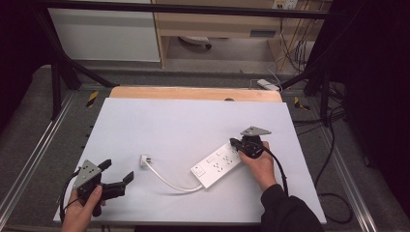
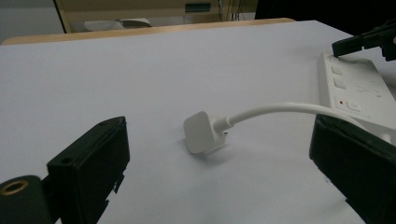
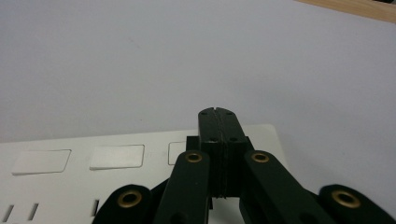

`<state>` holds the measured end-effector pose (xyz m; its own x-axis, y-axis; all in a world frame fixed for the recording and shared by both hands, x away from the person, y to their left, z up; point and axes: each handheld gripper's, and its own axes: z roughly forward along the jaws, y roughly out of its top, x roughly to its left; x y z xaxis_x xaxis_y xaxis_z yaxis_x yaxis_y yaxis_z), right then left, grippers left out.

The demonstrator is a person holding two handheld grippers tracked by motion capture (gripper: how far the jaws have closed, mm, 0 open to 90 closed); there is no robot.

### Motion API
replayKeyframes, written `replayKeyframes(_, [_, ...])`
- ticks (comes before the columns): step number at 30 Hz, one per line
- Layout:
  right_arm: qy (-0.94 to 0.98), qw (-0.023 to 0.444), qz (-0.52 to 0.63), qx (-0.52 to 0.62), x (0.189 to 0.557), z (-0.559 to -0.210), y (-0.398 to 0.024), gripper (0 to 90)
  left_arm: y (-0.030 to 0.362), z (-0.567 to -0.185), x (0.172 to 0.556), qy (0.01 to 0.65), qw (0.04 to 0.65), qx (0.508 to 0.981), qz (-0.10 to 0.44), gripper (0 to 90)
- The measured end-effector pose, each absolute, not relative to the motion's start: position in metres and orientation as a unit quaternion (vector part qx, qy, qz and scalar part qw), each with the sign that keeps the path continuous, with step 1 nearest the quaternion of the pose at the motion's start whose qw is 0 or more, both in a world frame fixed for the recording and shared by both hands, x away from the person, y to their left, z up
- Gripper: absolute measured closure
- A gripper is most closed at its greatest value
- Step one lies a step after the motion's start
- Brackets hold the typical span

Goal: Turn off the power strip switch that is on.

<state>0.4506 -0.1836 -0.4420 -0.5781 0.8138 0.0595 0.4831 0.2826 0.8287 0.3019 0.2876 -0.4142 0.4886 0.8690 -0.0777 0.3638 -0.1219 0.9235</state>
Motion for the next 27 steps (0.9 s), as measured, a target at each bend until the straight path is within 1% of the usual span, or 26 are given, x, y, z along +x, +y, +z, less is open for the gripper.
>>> replayKeyframes(27, [0.775, 0.198, 0.44, 0.409, 0.4469, -0.446, -0.1814, 90.0, 0.2874, -0.4143, 0.3019, 0.437, 0.498, 0.705, 0.254, 5.2])
